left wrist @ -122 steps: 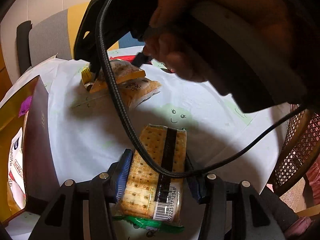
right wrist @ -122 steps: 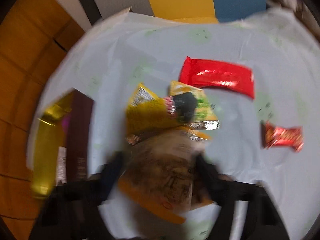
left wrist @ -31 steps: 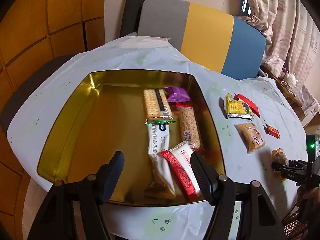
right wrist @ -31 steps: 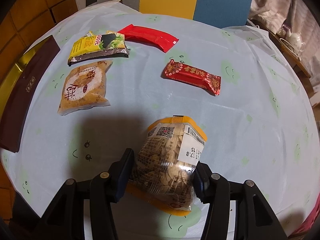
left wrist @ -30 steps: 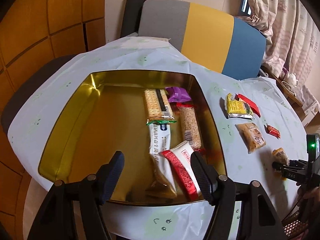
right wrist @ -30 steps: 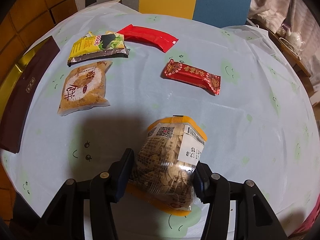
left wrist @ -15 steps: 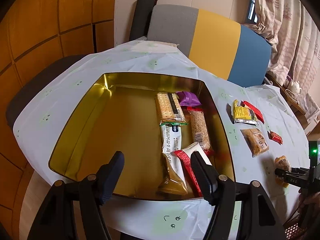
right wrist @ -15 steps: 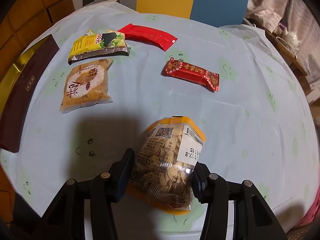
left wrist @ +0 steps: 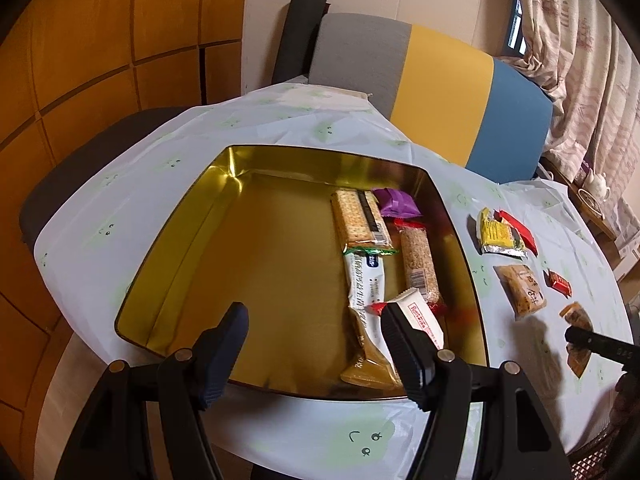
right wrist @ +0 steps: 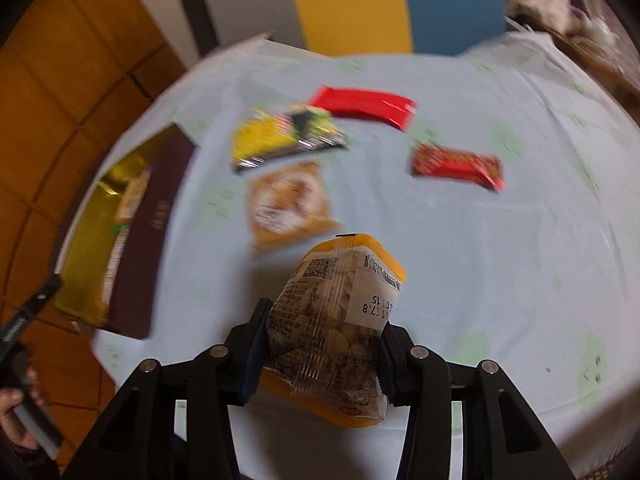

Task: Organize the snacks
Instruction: 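Lower the nut bag into the gold tin and open the right tool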

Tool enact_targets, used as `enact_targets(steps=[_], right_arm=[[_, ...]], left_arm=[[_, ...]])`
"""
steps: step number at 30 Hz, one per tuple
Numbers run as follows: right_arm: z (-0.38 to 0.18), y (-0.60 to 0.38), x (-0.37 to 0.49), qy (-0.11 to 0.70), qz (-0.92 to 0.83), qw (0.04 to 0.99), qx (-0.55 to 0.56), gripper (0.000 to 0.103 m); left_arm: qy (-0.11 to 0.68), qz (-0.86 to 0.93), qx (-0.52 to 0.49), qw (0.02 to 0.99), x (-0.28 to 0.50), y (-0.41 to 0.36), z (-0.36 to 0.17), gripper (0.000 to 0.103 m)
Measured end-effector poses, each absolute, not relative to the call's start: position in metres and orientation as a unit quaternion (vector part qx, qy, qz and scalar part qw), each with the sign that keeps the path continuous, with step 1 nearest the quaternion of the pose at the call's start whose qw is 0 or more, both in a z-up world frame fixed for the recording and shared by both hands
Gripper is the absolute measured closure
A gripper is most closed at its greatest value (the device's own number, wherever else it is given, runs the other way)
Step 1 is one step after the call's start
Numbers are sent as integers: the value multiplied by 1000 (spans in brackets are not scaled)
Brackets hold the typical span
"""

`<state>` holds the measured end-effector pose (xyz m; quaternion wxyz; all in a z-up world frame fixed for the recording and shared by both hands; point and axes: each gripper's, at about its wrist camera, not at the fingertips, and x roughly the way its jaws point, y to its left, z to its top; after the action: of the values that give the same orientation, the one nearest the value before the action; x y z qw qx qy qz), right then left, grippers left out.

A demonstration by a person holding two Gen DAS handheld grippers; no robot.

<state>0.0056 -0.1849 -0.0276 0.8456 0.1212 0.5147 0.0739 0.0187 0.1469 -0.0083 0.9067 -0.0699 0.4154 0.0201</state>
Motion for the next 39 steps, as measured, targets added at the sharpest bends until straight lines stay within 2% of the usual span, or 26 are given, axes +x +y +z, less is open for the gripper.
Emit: enact_targets(steps=[12,17,22,26,29,39], right_arm=[[20,-37,38,481,249,840,39,56],[16,15,59,493,291,816,79,56],[-9,67,74,514,293,805,48,56],[-32,84,79,533,295,791,47,53],[-39,90,81,535,298,790,45,37],[-19,68,72,498,285,817,49,36]], left_arm=[[399,45,-77,913,14,166,0,34],[395,59,-87,913,12,176,2,34],[396,68,-92,911,11,185,-1,34],[398,75,-93,910,10,190,-3,34],[396,75,-99,910,9,193,-3,34],[386,77,-96,914,6,192,5,34]])
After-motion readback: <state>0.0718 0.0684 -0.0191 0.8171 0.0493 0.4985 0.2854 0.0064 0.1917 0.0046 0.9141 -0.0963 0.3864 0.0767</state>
